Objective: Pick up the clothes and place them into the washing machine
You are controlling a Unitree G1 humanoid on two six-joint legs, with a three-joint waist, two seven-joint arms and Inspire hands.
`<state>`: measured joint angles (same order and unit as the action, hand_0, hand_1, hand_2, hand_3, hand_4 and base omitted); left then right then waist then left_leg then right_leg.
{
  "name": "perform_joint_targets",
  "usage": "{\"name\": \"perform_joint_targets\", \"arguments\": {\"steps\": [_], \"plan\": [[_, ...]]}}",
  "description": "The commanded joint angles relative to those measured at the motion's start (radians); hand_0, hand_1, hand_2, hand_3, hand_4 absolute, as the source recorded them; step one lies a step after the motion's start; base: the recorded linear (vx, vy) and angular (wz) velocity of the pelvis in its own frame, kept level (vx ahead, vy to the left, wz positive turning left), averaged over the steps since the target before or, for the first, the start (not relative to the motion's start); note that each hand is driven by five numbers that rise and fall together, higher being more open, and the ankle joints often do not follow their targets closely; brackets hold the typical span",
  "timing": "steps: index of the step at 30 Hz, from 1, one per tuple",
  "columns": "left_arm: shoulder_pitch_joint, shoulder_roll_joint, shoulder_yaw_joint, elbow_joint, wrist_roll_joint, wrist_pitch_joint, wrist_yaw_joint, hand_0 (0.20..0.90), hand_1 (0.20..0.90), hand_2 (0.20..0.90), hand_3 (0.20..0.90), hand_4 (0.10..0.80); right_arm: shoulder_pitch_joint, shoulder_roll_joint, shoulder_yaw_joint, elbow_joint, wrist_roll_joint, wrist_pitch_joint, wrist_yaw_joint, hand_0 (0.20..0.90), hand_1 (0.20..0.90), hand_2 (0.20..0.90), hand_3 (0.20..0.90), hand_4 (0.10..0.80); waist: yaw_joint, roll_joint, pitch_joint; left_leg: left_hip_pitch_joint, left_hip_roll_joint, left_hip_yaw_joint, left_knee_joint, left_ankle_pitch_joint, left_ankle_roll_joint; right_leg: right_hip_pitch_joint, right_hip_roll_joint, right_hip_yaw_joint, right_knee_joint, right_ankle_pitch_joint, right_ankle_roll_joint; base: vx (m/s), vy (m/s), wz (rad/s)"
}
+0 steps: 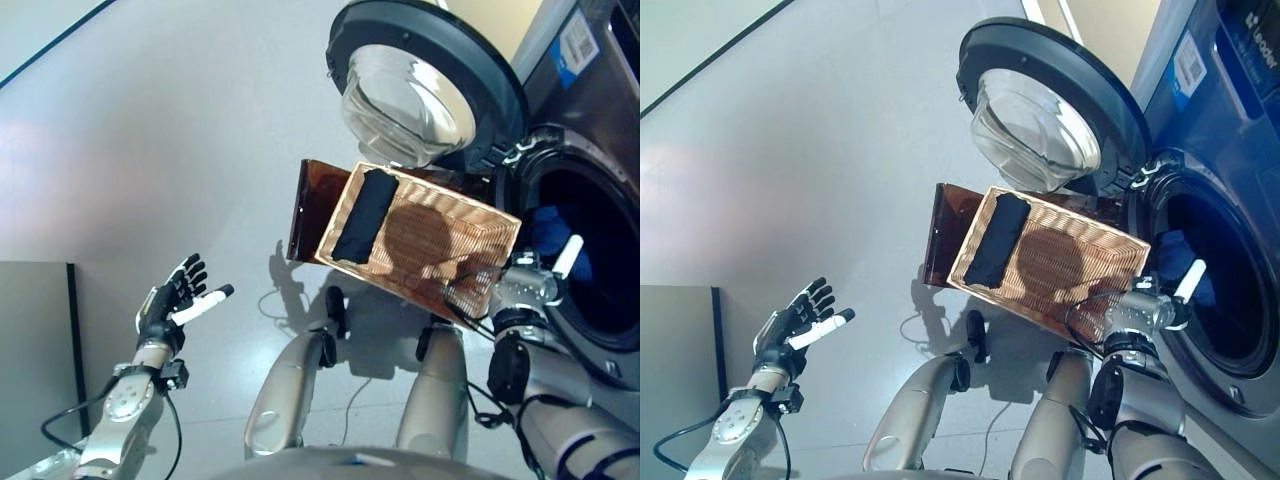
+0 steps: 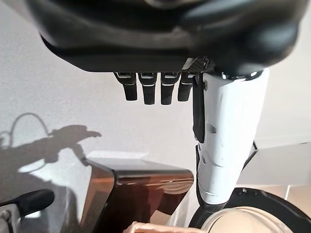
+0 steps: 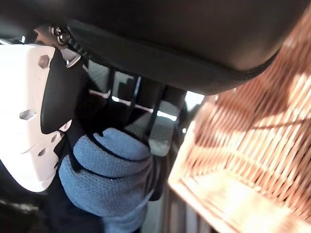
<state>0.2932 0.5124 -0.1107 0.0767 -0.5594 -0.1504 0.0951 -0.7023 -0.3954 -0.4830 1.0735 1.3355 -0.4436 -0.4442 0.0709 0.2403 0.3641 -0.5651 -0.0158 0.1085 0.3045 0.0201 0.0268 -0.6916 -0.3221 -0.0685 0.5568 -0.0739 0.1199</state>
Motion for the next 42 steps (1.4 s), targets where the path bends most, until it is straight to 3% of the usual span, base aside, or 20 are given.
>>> {"name": "perform_joint_targets", "arguments": {"steps": [1,3,6,16,27,28,29,35,38,42], "plan": [[0.022,0.025,0.055,-0.04,-0.015,-0.069,0.019,0.9,0.9,0.9,0.9,0.8,-0.062,-0.182,-0.001,-0.065,-0.039,-0.1,-0.012,0.2,0.2,0.2,0.2,0.3,-0.004,0.024,-0.029,0.001,0.092,-0.097,-0.001,0.007,-0.144,0.023,-0.051,0.057,-0.023,0.034,0.065,0.0,0.0,0.0],[0.019,0.024,0.053,-0.04,-0.016,-0.069,0.019,0.9,0.9,0.9,0.9,0.8,-0.065,-0.186,-0.001,-0.062,-0.039,-0.099,-0.013,0.2,0.2,0.2,0.2,0.3,-0.003,0.026,-0.028,-0.001,0.092,-0.097,0.001,0.007,-0.144,0.021,-0.052,0.058,-0.021,0.033,0.065,0.002,-0.01,0.04],[0.017,0.046,0.07,-0.044,-0.009,-0.074,0.029,0.9,0.9,0.9,0.9,0.8,-0.091,-0.287,-0.016,-0.065,-0.056,-0.124,-0.061,0.2,0.2,0.2,0.2,0.3,-0.006,0.034,-0.042,-0.007,0.09,-0.095,0.007,0.006,-0.148,0.017,-0.056,0.06,-0.013,0.026,0.066,0.019,0.004,0.07],[0.03,0.045,0.096,-0.065,-0.02,-0.074,0.034,0.9,0.9,0.9,0.9,0.8,-0.13,-0.467,-0.072,-0.06,-0.056,-0.177,-0.174,0.2,0.2,0.2,0.2,0.3,-0.011,0.055,-0.067,0.005,0.088,-0.092,-0.015,0.006,-0.152,0.001,-0.057,0.078,0.003,0.012,0.069,0.015,0.007,0.01],[0.034,0.043,0.09,-0.067,-0.03,-0.07,0.04,0.9,0.9,0.9,0.9,0.8,-0.096,-0.46,-0.095,-0.089,-0.074,-0.228,-0.232,0.2,0.2,0.2,0.2,0.3,-0.028,0.065,-0.067,0.006,0.093,-0.084,-0.022,0.015,-0.15,-0.006,-0.051,0.082,0.001,0.025,0.068,0.008,0.001,0.01],[0.034,0.045,0.087,-0.067,-0.031,-0.071,0.038,0.9,0.9,0.9,0.9,0.8,-0.095,-0.454,-0.092,-0.084,-0.078,-0.22,-0.231,0.499,0.499,0.499,0.499,0.514,-0.028,0.064,-0.068,0.004,0.093,-0.083,-0.02,0.014,-0.149,-0.007,-0.051,0.082,0.001,0.026,0.068,0.0,0.0,0.0],[0.035,0.047,0.089,-0.065,-0.03,-0.07,0.039,0.9,0.9,0.9,0.9,0.8,-0.094,-0.447,-0.091,-0.077,-0.075,-0.226,-0.233,0.9,0.9,0.9,0.9,0.8,-0.028,0.065,-0.07,0.004,0.093,-0.083,-0.019,0.014,-0.149,-0.007,-0.051,0.082,0.0,0.027,0.068,0.0,0.0,0.0],[0.038,0.052,0.103,-0.055,-0.029,-0.065,0.045,0.9,0.9,0.9,0.9,0.8,-0.08,-0.411,-0.066,-0.057,-0.057,-0.195,-0.205,0.9,0.9,0.9,0.9,0.8,-0.028,0.058,-0.073,-0.002,0.096,-0.078,-0.009,0.006,-0.152,-0.007,-0.051,0.081,0.006,0.023,0.066,0.0,0.0,0.0],[0.036,0.056,0.11,-0.055,-0.026,-0.066,0.039,0.9,0.9,0.9,0.9,0.8,-0.064,-0.408,-0.031,-0.027,-0.083,-0.121,-0.173,0.9,0.9,0.9,0.9,0.8,-0.026,0.05,-0.069,-0.006,0.097,-0.08,-0.008,0.015,-0.151,-0.007,-0.048,0.079,0.0,0.036,0.062,-0.026,-0.013,0.0],[0.031,0.078,0.117,-0.063,-0.033,-0.079,0.007,0.9,0.9,0.9,0.9,0.8,-0.036,-0.441,0.097,0.043,-0.193,0.058,-0.056,0.9,0.9,0.9,0.9,0.8,-0.027,0.024,-0.055,-0.004,0.103,-0.076,0.0,0.009,-0.156,-0.004,-0.046,0.079,0.007,0.029,0.06,-0.019,-0.042,0.0]]}}
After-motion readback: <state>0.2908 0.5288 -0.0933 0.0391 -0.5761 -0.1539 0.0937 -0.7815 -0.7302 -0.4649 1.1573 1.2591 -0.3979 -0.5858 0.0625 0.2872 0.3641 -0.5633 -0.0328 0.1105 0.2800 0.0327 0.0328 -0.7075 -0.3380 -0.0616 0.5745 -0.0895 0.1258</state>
